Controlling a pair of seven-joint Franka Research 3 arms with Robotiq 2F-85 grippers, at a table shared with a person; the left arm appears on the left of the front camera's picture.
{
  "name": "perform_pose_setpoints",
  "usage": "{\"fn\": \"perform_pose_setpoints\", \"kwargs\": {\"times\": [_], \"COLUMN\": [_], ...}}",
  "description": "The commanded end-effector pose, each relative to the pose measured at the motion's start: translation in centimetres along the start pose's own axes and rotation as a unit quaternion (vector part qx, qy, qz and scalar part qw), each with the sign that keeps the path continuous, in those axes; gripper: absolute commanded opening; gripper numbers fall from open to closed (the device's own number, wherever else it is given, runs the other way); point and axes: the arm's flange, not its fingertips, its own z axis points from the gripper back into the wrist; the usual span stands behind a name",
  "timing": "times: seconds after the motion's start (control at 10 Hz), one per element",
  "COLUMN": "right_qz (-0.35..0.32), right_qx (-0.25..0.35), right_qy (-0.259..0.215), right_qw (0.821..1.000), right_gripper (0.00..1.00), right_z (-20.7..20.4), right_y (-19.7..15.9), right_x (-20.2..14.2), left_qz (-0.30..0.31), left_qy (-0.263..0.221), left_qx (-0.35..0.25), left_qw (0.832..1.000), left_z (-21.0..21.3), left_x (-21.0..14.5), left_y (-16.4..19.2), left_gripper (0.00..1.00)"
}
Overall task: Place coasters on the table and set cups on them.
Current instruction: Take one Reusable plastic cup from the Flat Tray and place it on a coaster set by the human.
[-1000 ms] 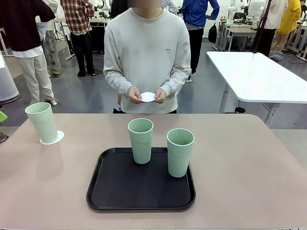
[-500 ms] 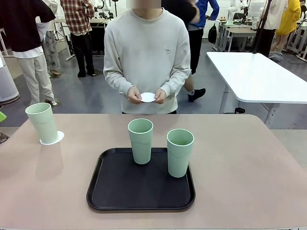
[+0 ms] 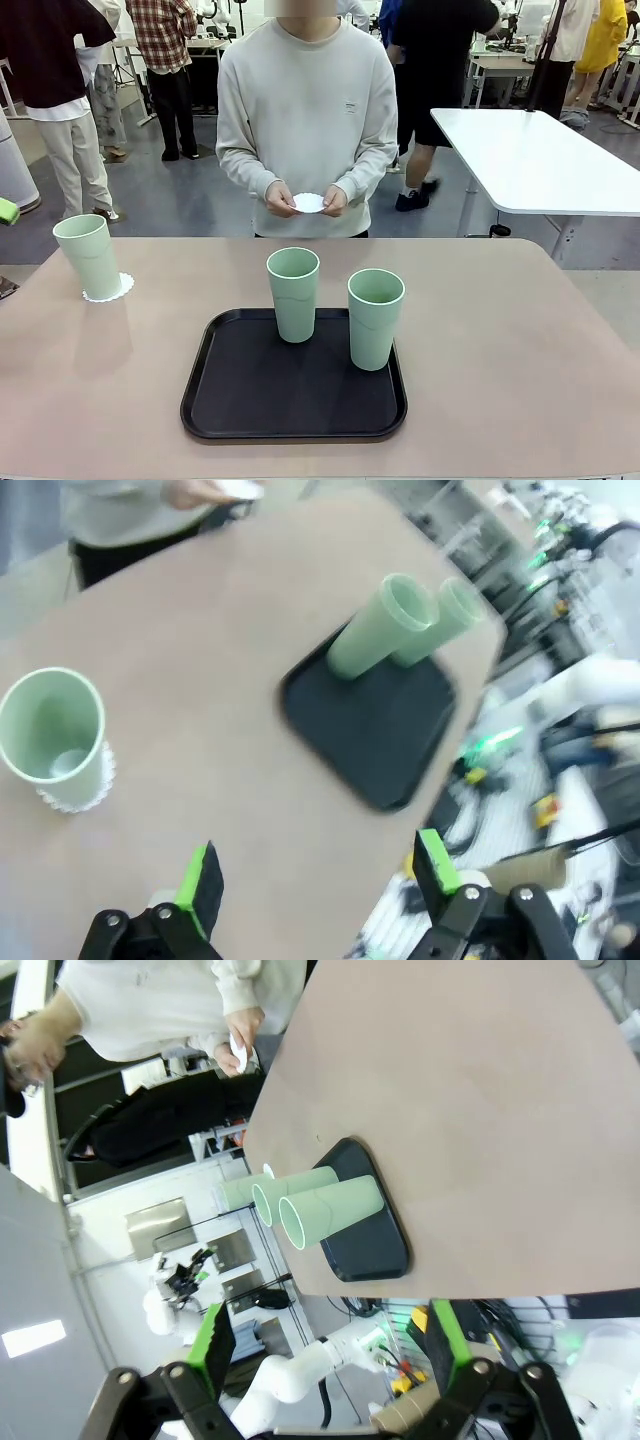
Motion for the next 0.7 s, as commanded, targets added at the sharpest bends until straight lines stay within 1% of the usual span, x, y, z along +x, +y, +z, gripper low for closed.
{"fn": "perform_pose_setpoints", "kwargs": {"times": [0.0,0.1,0.2,0.3,0.4,0.5,0.6], "right_qz": [0.003,0.003,0.003,0.003,0.003,0.003,0.003], "right_qx": [0.009,0.009,0.009,0.009,0.009,0.009,0.009], "right_qy": [0.002,0.002,0.002,0.002,0.002,0.002,0.002], "right_qw": [1.0,1.0,1.0,1.0,1.0,1.0,1.0], "right_gripper": [1.0,1.0,1.0,1.0,1.0,1.0,1.0], "right_z": [0.0,0.0,0.0,0.0,0.0,0.0,0.0], "right_y": [-0.1,-0.1,-0.1,-0.1,-0.1,-0.1,-0.1], "right_x": [-0.1,-0.1,-0.1,-0.1,-0.1,-0.1,-0.1], "left_qz": [0.185,0.217,0.26,0.299,0.313,0.305,0.313], "left_qy": [-0.144,-0.146,-0.146,-0.146,-0.141,-0.117,-0.114], "left_qx": [-0.154,-0.164,-0.181,-0.213,-0.231,-0.248,-0.224], "left_qw": [0.96,0.951,0.937,0.919,0.911,0.912,0.916], "left_z": [2.7,3.6,4.7,5.8,6.4,6.8,7.4], "left_x": [-0.8,-2.0,-3.7,-5.0,-6.5,-7.8,-9.0], "left_y": [2.4,3.9,6.1,8.6,10.8,12.1,13.8], "left_gripper": [1.0,1.0,1.0,1.0,1.0,1.0,1.0]}}
